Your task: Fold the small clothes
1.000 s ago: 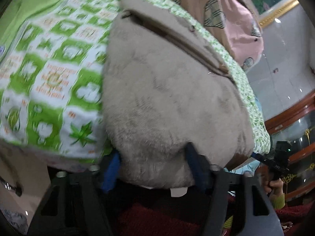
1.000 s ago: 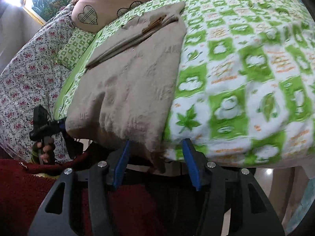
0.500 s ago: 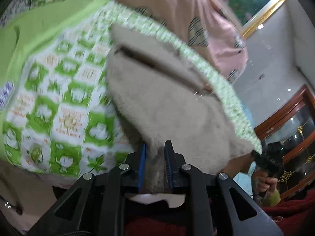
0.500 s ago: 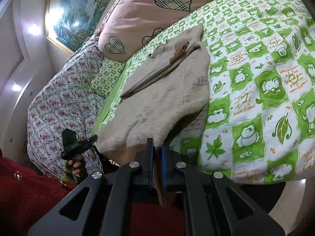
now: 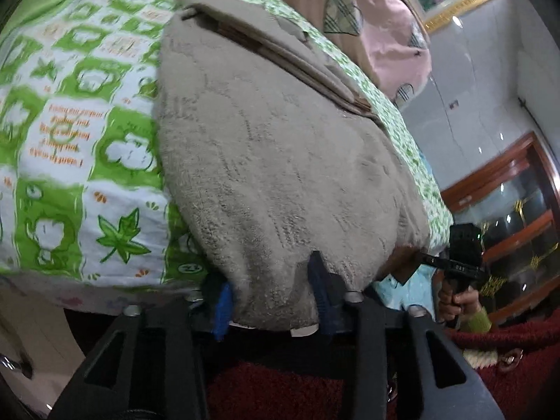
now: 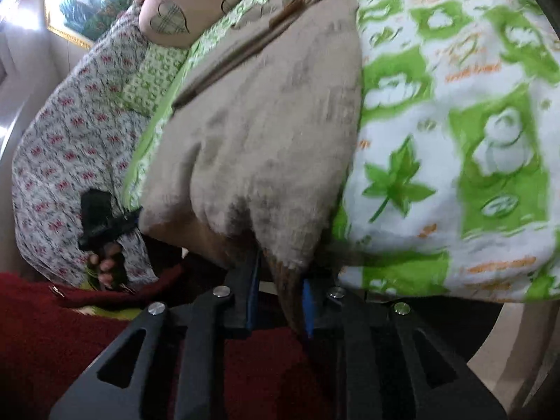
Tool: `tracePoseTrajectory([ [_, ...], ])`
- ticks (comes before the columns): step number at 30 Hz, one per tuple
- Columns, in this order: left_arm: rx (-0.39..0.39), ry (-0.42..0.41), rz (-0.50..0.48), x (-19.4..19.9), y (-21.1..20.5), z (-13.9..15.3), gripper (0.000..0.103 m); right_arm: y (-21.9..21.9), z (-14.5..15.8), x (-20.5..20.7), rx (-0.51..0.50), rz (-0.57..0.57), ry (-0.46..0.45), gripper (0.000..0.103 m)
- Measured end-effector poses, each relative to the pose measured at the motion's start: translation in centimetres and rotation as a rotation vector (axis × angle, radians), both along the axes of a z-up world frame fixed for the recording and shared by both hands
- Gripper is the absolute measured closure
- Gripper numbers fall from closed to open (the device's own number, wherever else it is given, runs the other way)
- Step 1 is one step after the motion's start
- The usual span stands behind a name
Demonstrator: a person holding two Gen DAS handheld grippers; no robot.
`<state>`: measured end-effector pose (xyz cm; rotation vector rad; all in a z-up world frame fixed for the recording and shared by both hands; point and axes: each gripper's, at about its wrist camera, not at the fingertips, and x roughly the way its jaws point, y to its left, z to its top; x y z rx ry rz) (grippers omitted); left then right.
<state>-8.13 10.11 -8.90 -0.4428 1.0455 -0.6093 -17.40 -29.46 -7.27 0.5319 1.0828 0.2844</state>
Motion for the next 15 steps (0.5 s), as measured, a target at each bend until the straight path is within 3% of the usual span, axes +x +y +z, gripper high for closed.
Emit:
tracePoseTrajectory([
  [1, 0.013, -0.017, -0.009, -0.1, -0.1, 0.3, 0.086, 0.4, -0.1, 0.0, -0.019, 0.02, -0.002, 0.083],
  [3, 0.007, -0.05, -0.021, -0.2, 0.1, 1.4, 0.088, 1.0, 0.5, -0.2, -0.025, 0.059, -0.02, 0.094],
  [9, -0.054, -0.133, -0.022, 0.3, 0.8, 4.8, 0.091, 0.5, 4.4, -0.1, 0.093, 0.085, -0.146, 0.094],
  [15, -0.149, -0.215, 0.022, 3.6, 1.3, 8.0, 0.091, -0.8, 9.5, 2.9, 0.213, 0.088, -0.34, 0.094],
])
